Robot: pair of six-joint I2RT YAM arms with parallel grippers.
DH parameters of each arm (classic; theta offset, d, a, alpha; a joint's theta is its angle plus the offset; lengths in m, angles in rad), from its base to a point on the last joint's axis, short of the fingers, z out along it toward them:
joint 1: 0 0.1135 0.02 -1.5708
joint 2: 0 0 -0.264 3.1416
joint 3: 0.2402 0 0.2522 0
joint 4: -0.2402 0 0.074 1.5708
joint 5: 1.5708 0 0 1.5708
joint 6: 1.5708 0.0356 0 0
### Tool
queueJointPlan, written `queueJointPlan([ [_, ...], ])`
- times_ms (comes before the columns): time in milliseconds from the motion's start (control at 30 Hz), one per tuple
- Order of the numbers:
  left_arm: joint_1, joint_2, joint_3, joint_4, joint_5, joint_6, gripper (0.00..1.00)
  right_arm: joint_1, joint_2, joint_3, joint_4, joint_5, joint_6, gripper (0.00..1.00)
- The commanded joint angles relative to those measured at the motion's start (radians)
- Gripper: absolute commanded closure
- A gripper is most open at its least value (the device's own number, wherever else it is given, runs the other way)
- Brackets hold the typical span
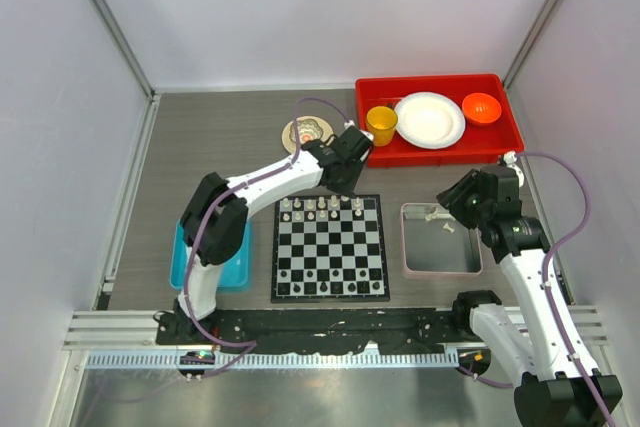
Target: Set up the chess pieces on the board
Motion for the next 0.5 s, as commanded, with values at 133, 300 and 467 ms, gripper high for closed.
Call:
queueJointPlan([
  [133, -0.009, 0.021, 0.039, -0.006, -0.031, 0.022, 1.00, -0.002, 0.010, 0.008, 0.016, -0.003, -0.015, 0.53],
  [300, -0.009, 0.032, 0.042, -0.009, -0.037, 0.025, 1.00, -0.004, 0.016, 0.007, 0.016, -0.003, -0.018, 0.53],
  [467, -0.009, 0.047, 0.045, -0.006, -0.029, 0.023, 1.00, -0.004, 0.016, 0.004, 0.020, -0.003, -0.017, 0.53],
])
